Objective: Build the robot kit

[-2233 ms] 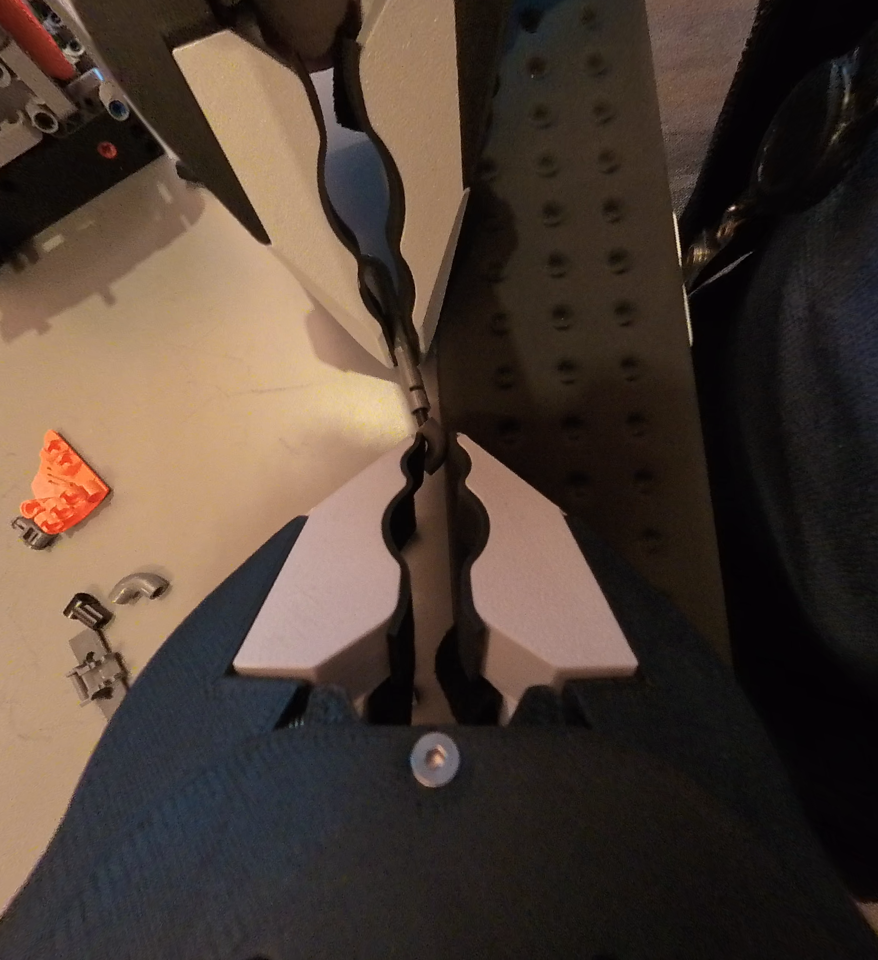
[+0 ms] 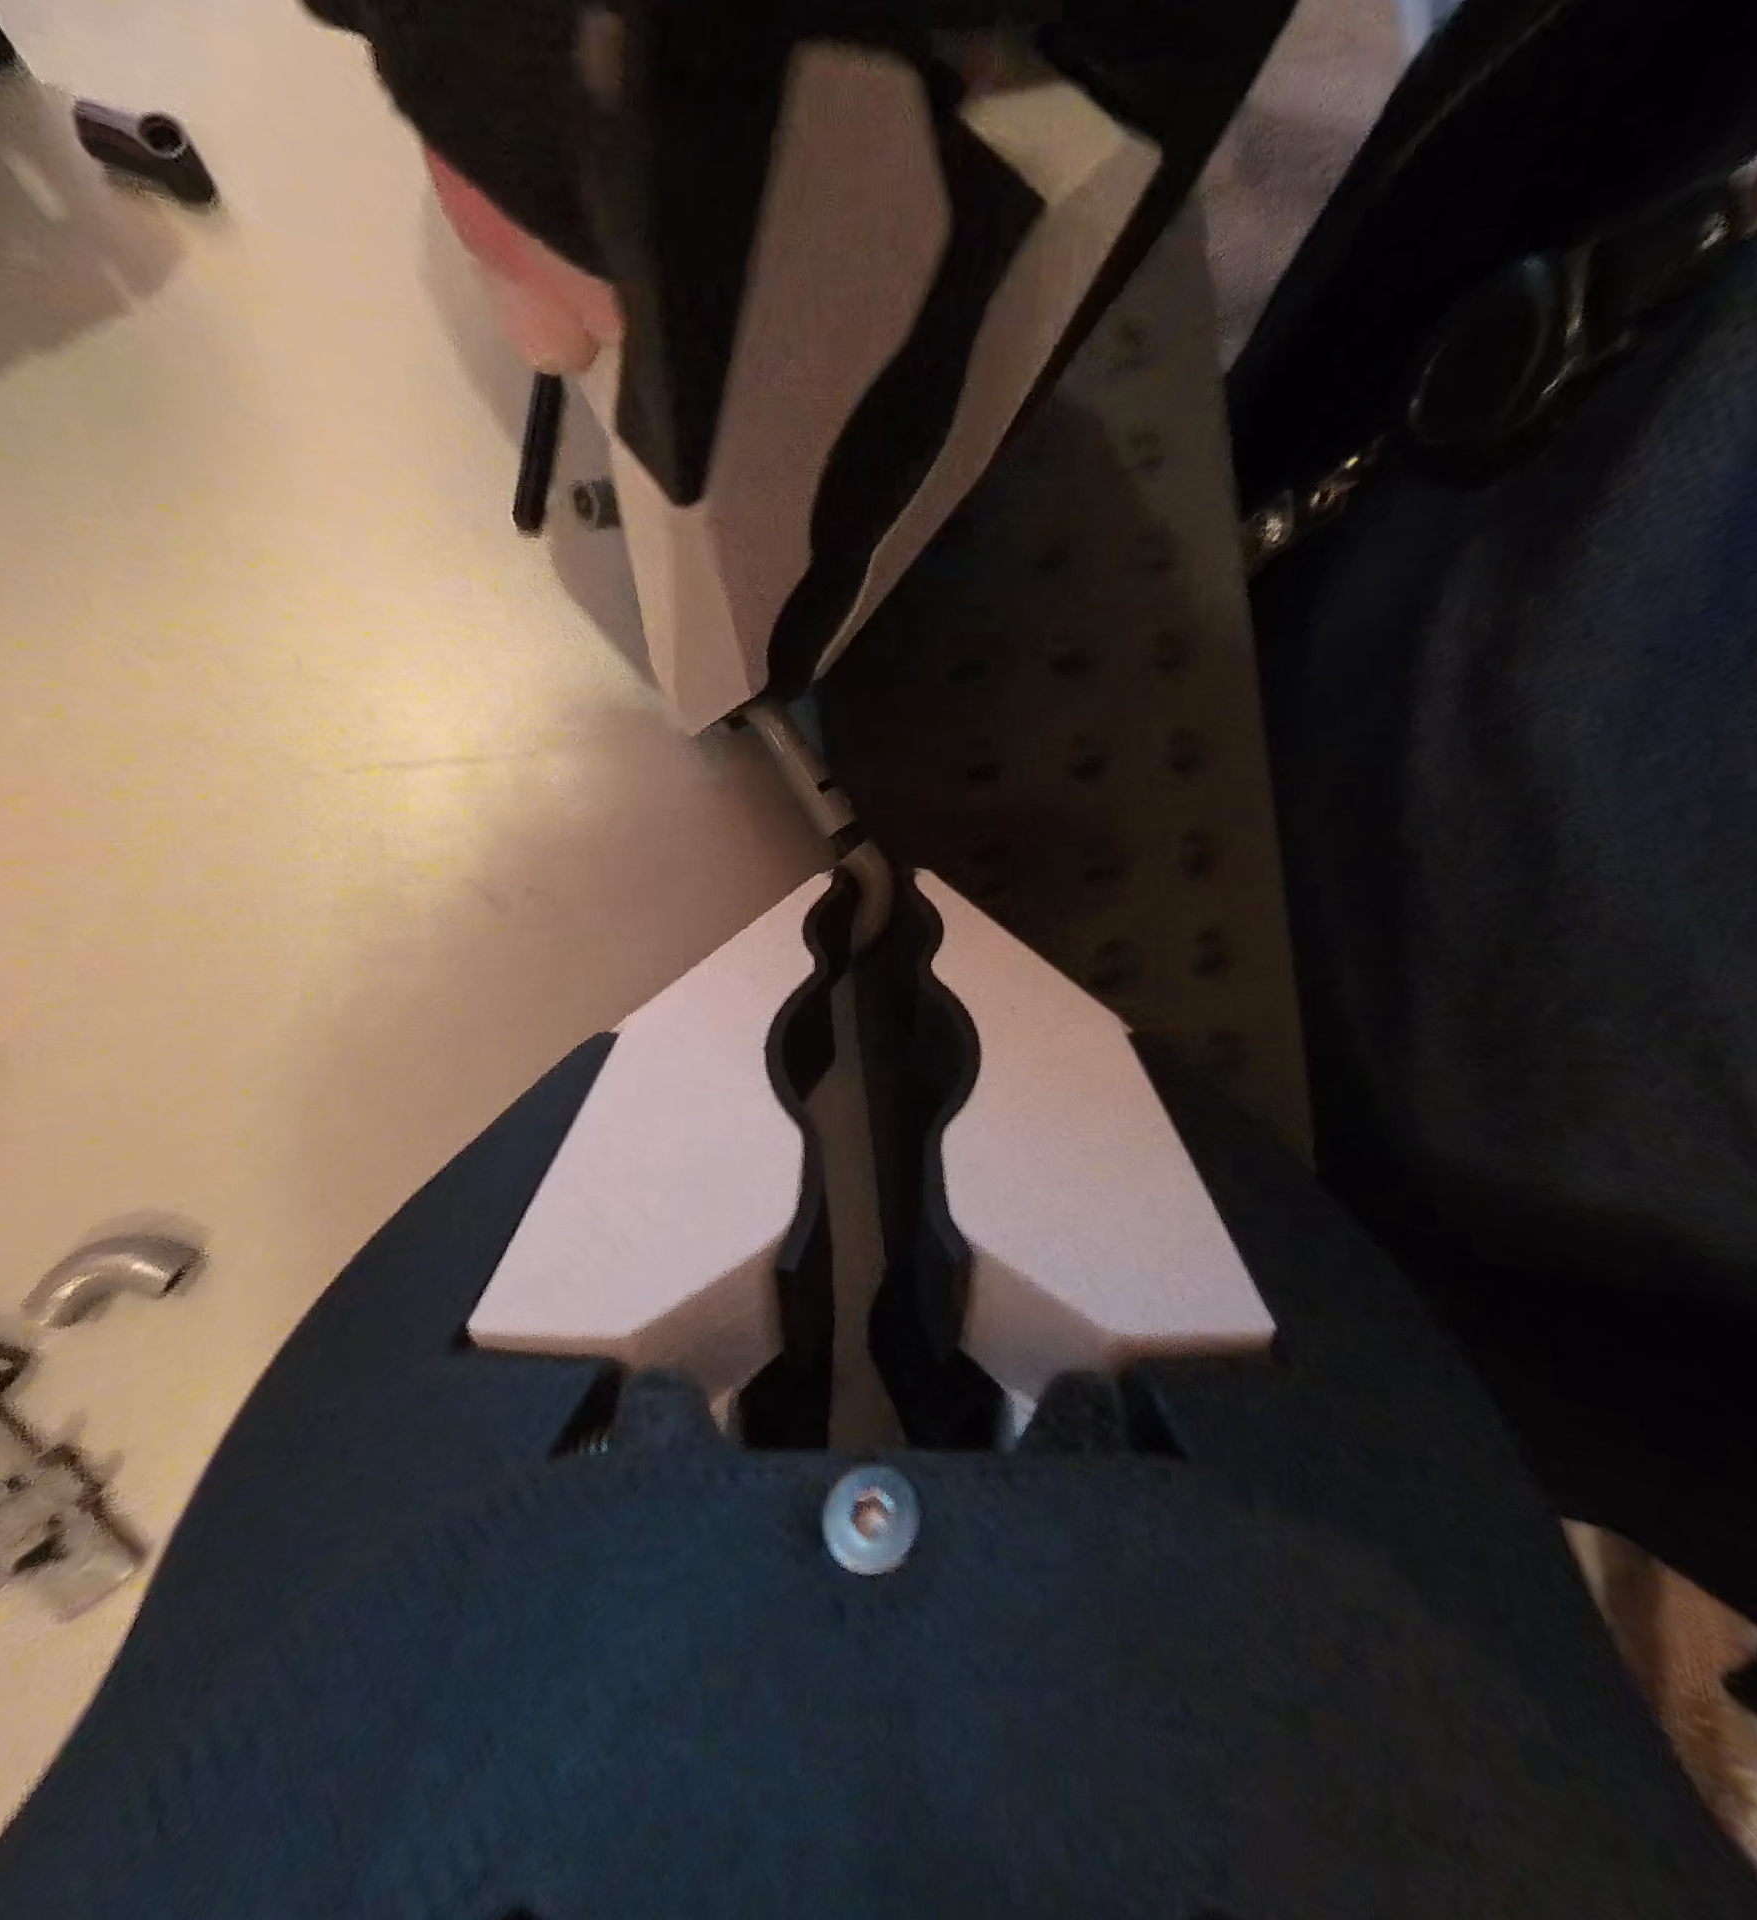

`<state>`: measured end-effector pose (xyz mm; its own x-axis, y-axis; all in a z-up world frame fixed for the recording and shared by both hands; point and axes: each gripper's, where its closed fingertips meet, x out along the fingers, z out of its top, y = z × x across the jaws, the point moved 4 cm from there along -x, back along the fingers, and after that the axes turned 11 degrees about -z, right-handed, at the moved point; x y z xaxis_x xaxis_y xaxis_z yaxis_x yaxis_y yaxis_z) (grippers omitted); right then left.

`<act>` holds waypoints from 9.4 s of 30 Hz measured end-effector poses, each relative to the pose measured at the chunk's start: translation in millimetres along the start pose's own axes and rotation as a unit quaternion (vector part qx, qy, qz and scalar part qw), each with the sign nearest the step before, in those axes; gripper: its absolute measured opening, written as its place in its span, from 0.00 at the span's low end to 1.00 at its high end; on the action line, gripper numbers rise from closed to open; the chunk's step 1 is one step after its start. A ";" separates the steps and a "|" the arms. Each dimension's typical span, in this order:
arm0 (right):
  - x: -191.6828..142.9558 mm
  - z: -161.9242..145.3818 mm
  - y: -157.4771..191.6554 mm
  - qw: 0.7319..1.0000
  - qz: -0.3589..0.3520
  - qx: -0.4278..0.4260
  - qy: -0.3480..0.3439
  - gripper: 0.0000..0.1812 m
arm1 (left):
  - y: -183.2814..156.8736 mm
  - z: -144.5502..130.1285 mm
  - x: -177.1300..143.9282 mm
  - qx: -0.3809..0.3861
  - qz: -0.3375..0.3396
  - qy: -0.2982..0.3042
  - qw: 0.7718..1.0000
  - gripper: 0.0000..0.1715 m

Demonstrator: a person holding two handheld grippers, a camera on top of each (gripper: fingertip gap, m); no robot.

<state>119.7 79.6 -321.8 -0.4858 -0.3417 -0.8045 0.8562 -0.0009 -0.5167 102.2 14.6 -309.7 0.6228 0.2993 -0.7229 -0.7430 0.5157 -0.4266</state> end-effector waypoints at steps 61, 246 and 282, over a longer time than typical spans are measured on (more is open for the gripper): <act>0.4 6.2 2.4 0.997 -0.004 0.018 0.074 0.01 | 0.2 4.2 4.7 -0.122 0.060 -0.040 0.990 0.03; 39.1 22.1 -44.0 0.907 0.013 0.416 -0.065 0.09 | -5.6 -41.5 -75.6 -0.301 -0.034 -0.417 0.857 0.02; -1.9 35.3 -76.3 0.951 -0.016 0.238 -0.196 0.03 | -0.5 -35.4 -43.1 -0.290 -0.124 -0.321 0.893 0.02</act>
<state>61.5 47.1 -270.5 -0.4892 -0.6593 -0.5710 0.8705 -0.4099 -0.2725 67.0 -26.9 -297.6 0.6595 0.7281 -0.1868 -0.4498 0.1832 -0.8742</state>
